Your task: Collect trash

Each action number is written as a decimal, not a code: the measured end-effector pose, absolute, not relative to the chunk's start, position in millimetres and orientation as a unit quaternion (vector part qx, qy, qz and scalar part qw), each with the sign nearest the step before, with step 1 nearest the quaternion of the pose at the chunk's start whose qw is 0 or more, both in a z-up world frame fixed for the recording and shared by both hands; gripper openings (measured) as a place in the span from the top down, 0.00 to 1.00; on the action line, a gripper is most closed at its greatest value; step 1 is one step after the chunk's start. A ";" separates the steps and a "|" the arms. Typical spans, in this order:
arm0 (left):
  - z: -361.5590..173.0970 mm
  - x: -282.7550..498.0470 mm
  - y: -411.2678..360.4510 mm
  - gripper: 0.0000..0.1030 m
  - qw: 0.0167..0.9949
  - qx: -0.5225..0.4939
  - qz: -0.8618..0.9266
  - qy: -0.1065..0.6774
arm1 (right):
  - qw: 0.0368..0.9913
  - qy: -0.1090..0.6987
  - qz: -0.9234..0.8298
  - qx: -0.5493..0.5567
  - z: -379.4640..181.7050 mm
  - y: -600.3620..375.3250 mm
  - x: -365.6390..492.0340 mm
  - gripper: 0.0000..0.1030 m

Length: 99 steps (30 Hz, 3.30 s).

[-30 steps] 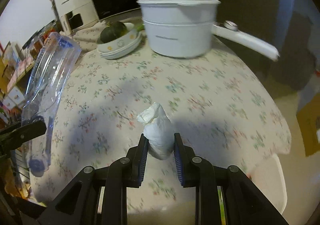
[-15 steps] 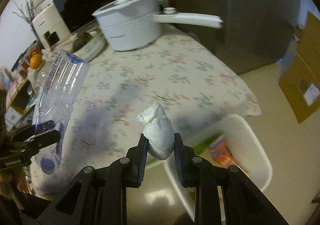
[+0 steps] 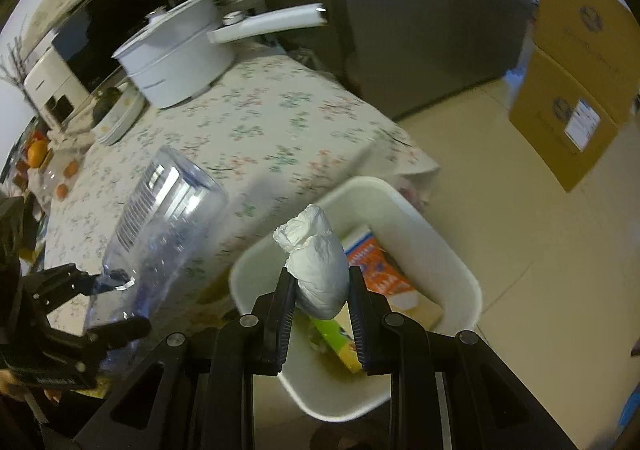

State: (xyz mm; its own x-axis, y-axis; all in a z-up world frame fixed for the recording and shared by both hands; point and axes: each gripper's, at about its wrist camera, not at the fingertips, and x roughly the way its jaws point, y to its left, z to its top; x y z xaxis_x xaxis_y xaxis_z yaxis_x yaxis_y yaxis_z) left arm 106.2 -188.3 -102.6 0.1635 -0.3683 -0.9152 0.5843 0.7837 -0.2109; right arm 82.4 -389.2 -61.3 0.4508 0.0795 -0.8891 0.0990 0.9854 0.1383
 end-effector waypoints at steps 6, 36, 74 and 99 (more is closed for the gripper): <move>-123.3 105.0 -225.3 0.32 0.729 0.134 -0.321 0.590 | 0.840 0.534 -0.018 0.092 -71.9 -413.9 75.0 0.74; -155.0 123.3 -262.9 0.42 0.719 0.114 -0.332 0.600 | 0.822 0.554 -0.051 0.124 -88.6 -451.3 67.0 0.73; -66.4 70.1 -119.1 0.01 0.850 0.035 -0.175 0.496 | 0.865 0.494 0.000 0.086 -38.4 -358.8 46.9 0.23; -4.2 -29.0 -24.0 0.01 0.954 -0.014 0.011 0.298 | 0.957 0.289 0.002 -0.030 28.3 -253.2 -24.9 0.11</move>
State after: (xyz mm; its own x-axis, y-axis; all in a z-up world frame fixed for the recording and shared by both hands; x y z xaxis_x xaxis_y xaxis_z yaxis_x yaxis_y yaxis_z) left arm -29.0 -24.0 -4.2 0.8225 0.0134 -0.5686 -0.0304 0.9993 -0.0205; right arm -24.9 -253.2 28.3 0.8326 -0.0140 -0.5537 -0.0210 0.9982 -0.0569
